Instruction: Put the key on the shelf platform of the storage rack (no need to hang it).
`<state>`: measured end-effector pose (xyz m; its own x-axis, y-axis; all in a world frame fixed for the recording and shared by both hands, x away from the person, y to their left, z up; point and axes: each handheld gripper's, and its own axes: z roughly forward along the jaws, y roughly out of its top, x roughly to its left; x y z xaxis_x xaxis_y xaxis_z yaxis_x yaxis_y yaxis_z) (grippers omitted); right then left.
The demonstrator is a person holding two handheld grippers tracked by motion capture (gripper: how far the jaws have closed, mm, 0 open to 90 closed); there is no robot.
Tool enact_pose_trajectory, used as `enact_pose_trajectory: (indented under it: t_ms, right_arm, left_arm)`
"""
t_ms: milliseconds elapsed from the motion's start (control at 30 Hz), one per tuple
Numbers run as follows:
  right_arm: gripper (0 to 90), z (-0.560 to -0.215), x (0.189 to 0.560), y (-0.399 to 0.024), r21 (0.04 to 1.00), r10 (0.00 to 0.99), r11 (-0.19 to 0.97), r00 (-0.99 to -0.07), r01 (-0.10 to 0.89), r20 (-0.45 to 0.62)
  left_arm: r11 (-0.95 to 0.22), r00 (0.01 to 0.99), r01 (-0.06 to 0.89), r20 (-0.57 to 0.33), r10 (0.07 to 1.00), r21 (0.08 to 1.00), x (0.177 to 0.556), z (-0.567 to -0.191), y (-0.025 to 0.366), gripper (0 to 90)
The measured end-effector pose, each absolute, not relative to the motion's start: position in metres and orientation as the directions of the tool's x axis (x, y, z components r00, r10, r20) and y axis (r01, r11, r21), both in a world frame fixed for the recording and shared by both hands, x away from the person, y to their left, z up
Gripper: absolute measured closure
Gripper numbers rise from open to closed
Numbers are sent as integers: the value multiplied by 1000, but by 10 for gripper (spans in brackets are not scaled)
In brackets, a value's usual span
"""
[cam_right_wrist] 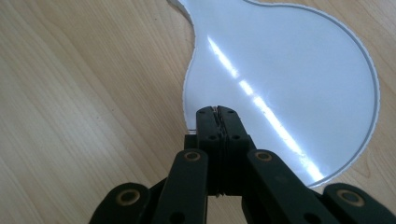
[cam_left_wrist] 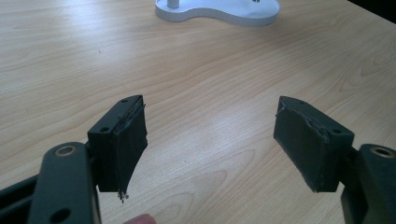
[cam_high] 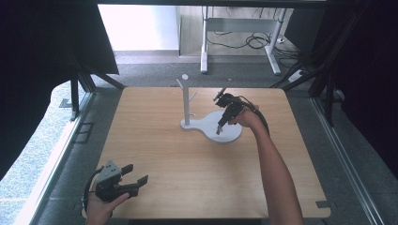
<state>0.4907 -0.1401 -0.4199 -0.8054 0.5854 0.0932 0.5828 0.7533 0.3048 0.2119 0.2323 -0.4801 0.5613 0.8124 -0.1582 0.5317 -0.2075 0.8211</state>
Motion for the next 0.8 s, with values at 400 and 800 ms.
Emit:
enact_pose_trajectory:
  t_ms: [400,800]
  right_arm:
    - [892,-437,495,-143,296,620,732,-780,614,85]
    - [891,-457,500,-151,288,663,701,-745,653,74]
  left_arm:
    - [-214,571,525,-155,806,823,211,-479,230,258]
    - [-215,573,528,-157,804,822,211,-480,229,258]
